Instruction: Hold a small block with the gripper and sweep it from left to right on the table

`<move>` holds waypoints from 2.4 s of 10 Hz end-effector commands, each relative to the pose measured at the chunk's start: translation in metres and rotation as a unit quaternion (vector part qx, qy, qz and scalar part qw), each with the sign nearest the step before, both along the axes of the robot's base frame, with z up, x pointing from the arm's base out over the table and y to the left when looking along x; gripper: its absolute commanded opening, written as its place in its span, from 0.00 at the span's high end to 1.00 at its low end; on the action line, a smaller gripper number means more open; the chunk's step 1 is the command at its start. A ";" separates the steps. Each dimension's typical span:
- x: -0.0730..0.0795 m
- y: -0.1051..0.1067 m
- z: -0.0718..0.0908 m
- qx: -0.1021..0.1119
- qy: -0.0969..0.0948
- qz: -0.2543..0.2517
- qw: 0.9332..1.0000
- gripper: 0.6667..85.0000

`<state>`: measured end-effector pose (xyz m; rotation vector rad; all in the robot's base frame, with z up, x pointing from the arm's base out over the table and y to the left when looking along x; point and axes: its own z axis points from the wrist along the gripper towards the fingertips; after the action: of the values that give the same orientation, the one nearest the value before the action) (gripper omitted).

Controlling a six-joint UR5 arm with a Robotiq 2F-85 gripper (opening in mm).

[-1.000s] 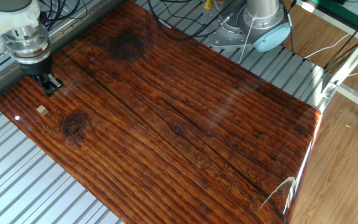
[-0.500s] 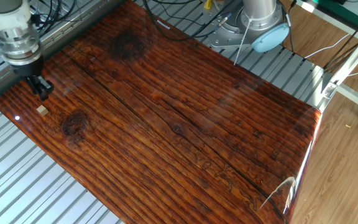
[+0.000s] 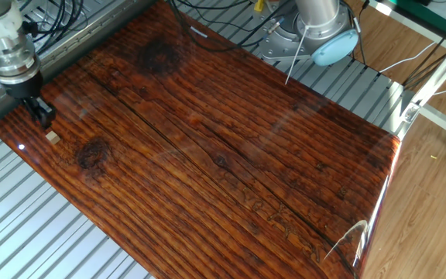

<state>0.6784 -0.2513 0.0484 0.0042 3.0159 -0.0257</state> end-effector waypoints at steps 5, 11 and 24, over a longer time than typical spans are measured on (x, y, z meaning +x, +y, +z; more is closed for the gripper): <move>0.014 0.020 -0.015 0.028 0.002 -0.013 1.000 0.55; 0.004 0.012 -0.030 0.005 0.028 0.013 1.000 0.53; -0.001 0.009 -0.039 0.000 0.042 0.038 0.998 0.53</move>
<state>0.6763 -0.2436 0.0102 -0.1183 3.1016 -0.0388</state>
